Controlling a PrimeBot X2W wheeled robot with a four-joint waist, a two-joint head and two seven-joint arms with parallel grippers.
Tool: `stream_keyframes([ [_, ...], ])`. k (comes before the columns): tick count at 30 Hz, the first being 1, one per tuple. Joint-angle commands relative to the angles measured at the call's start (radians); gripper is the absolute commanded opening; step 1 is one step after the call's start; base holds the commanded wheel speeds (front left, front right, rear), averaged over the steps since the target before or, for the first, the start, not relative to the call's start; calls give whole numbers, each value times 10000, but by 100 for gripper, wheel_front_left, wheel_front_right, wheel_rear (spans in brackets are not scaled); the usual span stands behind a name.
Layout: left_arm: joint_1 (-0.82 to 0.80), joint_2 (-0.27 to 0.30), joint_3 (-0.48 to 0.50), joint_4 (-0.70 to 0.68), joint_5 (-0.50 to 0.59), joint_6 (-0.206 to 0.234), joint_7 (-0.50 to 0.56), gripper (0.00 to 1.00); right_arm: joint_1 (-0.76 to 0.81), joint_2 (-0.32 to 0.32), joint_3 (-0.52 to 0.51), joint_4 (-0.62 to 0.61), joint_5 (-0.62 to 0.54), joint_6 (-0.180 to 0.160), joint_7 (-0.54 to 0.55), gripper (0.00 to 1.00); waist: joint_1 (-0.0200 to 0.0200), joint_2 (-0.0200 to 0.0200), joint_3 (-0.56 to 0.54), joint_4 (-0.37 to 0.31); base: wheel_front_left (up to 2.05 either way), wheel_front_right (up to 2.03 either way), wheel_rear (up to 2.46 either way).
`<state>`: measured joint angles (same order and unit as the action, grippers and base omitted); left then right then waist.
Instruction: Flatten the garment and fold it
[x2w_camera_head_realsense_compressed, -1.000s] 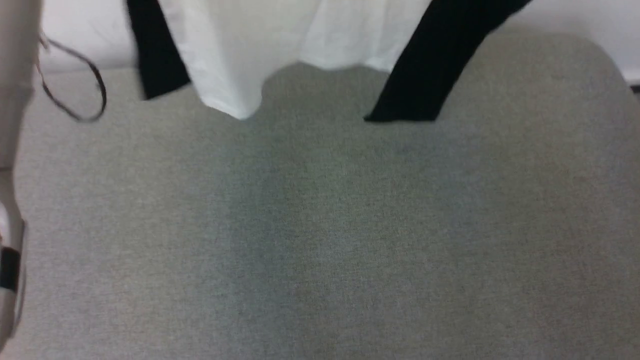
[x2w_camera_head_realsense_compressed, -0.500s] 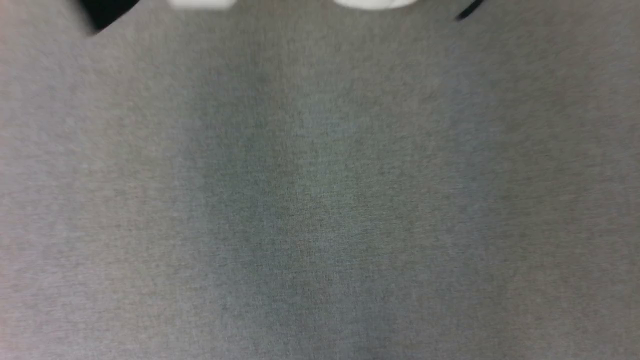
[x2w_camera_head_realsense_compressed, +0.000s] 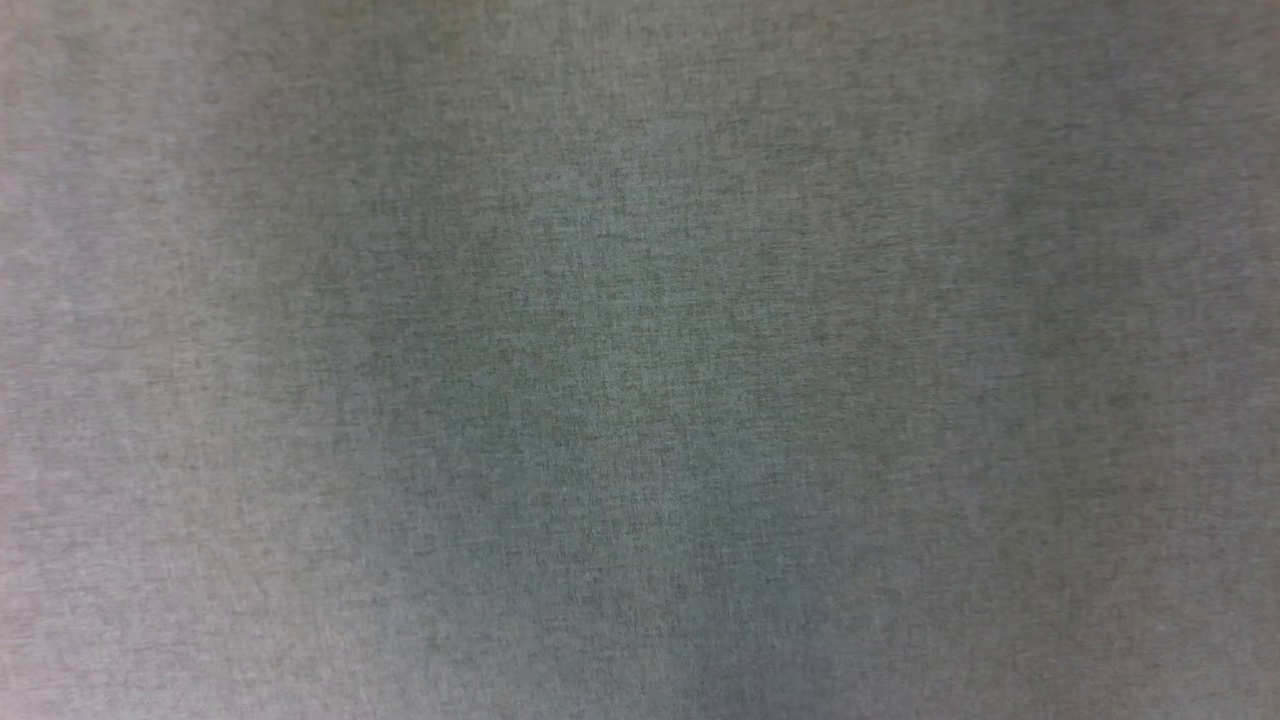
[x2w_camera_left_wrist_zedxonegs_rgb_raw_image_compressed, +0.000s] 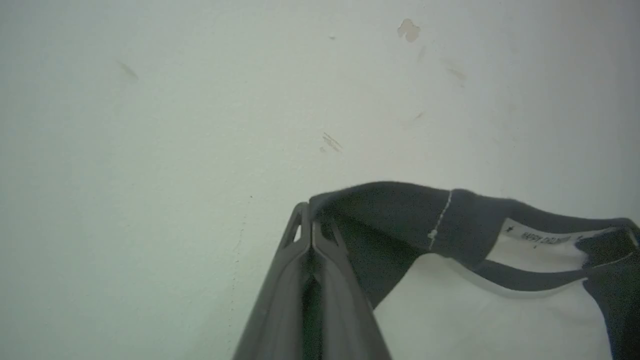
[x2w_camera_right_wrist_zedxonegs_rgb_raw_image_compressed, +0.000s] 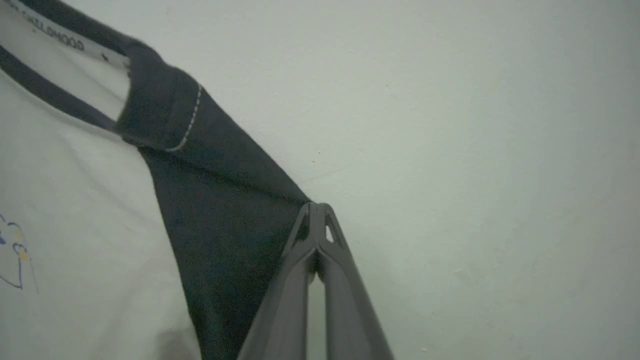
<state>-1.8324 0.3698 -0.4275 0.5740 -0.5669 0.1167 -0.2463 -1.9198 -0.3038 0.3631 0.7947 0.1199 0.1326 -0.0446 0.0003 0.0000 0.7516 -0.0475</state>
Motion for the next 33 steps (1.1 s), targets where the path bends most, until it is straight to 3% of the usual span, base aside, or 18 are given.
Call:
stream_keyframes([
  [1,157,-2,168,-164,39,-94,-97,0,118,-11,76,-18,114,-19,-196,0,-3,0,210,11,0,0,0],
  [7,1397,92,478,-1000,127,-264,-148,0,995,-19,934,-576,845,-19,-662,0,-3,0,-377,-51,0,0,0],
  [15,4584,190,726,-2555,93,-228,-152,0,3126,-749,1678,-2080,2198,-19,-660,0,-3,0,-1934,128,0,0,0],
  [23,8207,543,510,-4199,-377,2,14,0,6746,-1563,1561,-4001,3180,-19,158,0,-3,0,-3269,201,0,0,0],
  [33,11681,775,-398,-6574,-885,195,745,0,11209,-1604,726,-7102,3555,-19,1242,0,-3,0,-4125,348,0,0,0],
])
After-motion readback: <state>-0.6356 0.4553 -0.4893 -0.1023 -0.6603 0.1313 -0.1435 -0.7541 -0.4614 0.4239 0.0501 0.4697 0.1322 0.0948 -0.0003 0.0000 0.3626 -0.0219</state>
